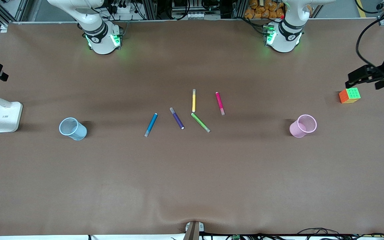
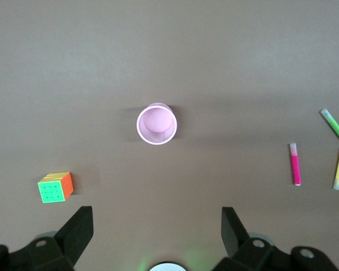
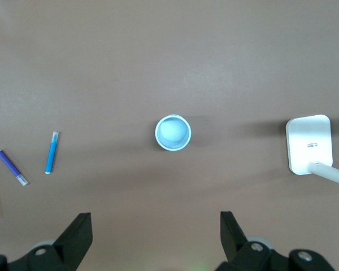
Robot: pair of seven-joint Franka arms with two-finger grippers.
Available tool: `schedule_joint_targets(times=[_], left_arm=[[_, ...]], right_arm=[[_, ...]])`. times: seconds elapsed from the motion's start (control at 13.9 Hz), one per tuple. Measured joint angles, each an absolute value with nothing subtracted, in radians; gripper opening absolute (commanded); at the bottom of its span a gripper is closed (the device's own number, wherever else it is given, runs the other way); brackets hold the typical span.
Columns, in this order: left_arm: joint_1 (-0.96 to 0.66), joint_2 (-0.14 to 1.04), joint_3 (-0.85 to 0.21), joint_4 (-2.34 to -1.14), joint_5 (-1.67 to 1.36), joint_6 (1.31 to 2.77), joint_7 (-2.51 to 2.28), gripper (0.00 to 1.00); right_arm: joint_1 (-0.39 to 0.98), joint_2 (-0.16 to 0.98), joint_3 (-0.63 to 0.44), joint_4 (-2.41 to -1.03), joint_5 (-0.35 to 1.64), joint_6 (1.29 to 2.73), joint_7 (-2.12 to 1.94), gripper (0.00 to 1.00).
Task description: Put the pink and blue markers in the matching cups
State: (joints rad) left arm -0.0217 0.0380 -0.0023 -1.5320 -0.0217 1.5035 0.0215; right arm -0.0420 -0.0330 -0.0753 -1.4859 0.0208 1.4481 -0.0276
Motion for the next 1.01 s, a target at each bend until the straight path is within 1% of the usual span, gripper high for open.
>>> schedule_joint_targets(times=[0.29, 0.65, 1.01], left_arm=[[-0.028, 0.093, -0.077, -1.532, -0.024, 1.524, -0.007, 1.00], [-0.045, 0.163, -0.085, -1.532, -0.026, 1.554, -0.093, 1.00], [-0.137, 0.226, -0.087, -1.532, -0.026, 1.574, -0.243, 1.00]], right_arm=[[-0.042, -0.033, -0.076, -1.486, 0.021, 1.454, -0.028, 1.00], [-0.042, -0.033, -0.077, -1.486, 0.021, 1.455, -0.028, 1.00], [-0.042, -0.033, -0.077, -1.486, 0.021, 1.455, -0.028, 1.00]])
